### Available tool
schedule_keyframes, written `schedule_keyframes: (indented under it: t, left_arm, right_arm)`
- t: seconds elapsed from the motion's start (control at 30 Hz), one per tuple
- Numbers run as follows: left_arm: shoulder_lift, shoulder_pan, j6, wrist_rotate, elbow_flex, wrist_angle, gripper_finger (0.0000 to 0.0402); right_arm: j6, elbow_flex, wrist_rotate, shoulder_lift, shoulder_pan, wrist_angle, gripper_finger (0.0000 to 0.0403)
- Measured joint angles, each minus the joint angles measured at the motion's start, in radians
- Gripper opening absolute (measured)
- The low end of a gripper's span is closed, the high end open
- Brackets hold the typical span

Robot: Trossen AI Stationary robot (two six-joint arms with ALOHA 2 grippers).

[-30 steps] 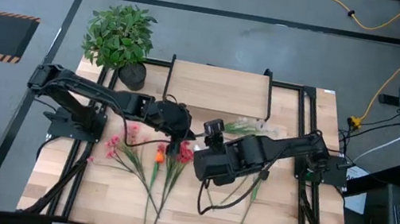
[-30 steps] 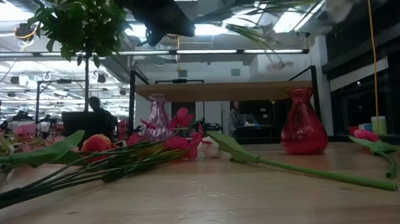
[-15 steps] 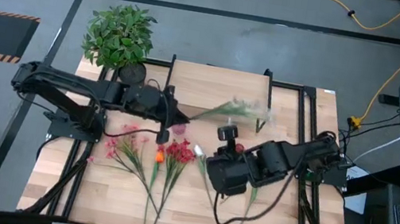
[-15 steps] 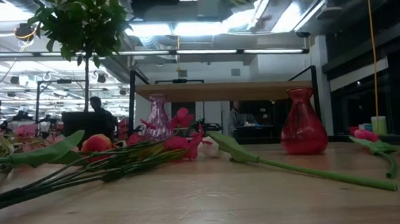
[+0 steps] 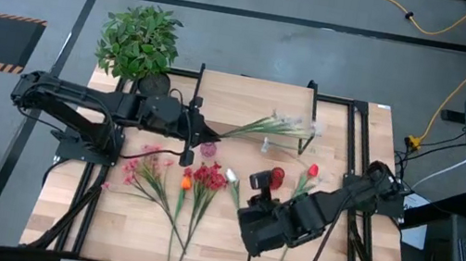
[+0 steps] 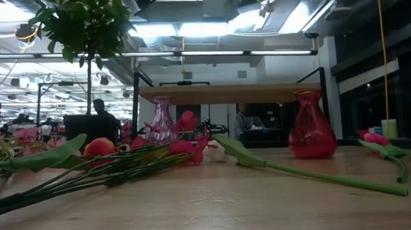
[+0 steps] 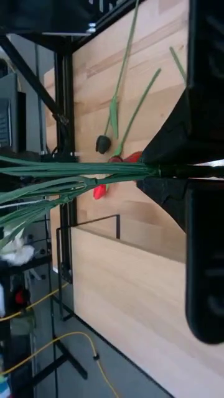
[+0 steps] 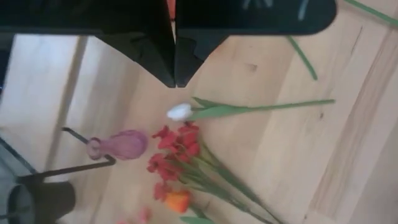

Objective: Pick and place flowers into a vace then onto a shelf
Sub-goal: Put the white flowers into the red vase

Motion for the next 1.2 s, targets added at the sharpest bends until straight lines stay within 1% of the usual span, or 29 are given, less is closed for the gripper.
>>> schedule_keyframes:
  t: [0.1, 0.23, 0.37, 0.53, 0.67, 0.8, 0.87, 1.03, 1.2]
  left_arm:
    - [-0.011, 0.0, 0.0, -0.021, 0.0, 0.002, 0.0012]
    - [-0.032, -0.001, 0.0, -0.025, 0.0, 0.008, 0.0012]
    - [-0.034, -0.001, 0.015, -0.018, 0.0, 0.018, 0.0012]
    - [-0.01, -0.001, 0.073, 0.012, 0.0, 0.114, 0.0012]
    - [0.014, -0.001, 0.105, 0.038, 0.0, 0.205, 0.0012]
    - [0.048, -0.001, 0.113, 0.051, 0.0, 0.244, 0.0012]
    - [0.079, -0.001, 0.113, 0.066, 0.0, 0.292, 0.0012]
    - [0.161, -0.002, 0.131, 0.19, 0.0, 0.442, 0.0012]
    - [0.219, -0.003, 0.12, 0.192, -0.002, 0.489, 0.0012]
  right_arm:
    - [-0.003, -0.121, -0.003, -0.061, 0.006, 0.114, 0.0002]
    - [-0.006, -0.337, -0.008, -0.191, 0.008, 0.316, 0.0002]
    - [-0.068, -0.574, -0.007, -0.342, 0.008, 0.591, 0.0002]
    - [-0.19, -0.868, -0.007, -0.506, 0.005, 0.948, 0.0002]
    - [-0.211, -1.062, -0.015, -0.607, 0.003, 1.149, 0.0002]
    - [-0.218, -1.221, -0.015, -0.684, 0.003, 1.323, 0.0002]
    - [-0.234, -1.292, -0.017, -0.716, -0.003, 1.424, 0.0002]
    - [-0.275, -1.436, -0.015, -0.774, -0.026, 1.656, 0.0002]
    - [-0.267, -1.53, -0.018, -0.819, -0.033, 1.783, 0.0002]
